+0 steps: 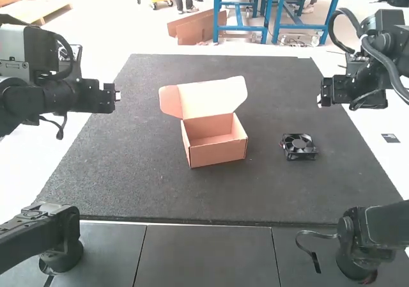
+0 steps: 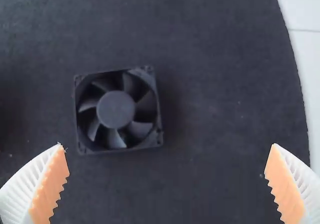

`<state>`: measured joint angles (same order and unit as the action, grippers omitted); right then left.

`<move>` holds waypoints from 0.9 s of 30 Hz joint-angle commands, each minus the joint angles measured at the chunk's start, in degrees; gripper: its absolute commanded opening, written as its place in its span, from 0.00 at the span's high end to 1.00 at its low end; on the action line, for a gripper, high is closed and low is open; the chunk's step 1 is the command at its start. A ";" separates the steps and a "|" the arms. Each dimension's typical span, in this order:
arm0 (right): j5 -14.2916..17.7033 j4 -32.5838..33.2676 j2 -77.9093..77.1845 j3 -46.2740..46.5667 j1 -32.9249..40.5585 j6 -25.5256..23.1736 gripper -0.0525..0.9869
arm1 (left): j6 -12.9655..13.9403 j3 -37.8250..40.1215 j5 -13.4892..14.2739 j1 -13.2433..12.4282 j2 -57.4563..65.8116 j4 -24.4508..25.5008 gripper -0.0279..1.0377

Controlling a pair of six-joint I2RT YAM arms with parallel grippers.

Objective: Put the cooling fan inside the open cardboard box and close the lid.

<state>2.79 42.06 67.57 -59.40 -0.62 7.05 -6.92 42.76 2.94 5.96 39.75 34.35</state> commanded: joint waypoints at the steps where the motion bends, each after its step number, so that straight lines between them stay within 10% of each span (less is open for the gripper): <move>1: -1.47 -0.05 1.86 -1.34 -0.87 4.46 0.08 | -0.55 3.12 -0.92 0.20 1.03 0.28 0.06; 27: -4.46 2.67 30.16 -9.60 -7.02 9.21 0.09 | -0.73 5.31 -1.45 0.20 4.02 -0.86 0.06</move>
<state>-0.47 44.58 96.25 -67.11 -7.18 15.16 -6.96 45.95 2.07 5.96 43.24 33.95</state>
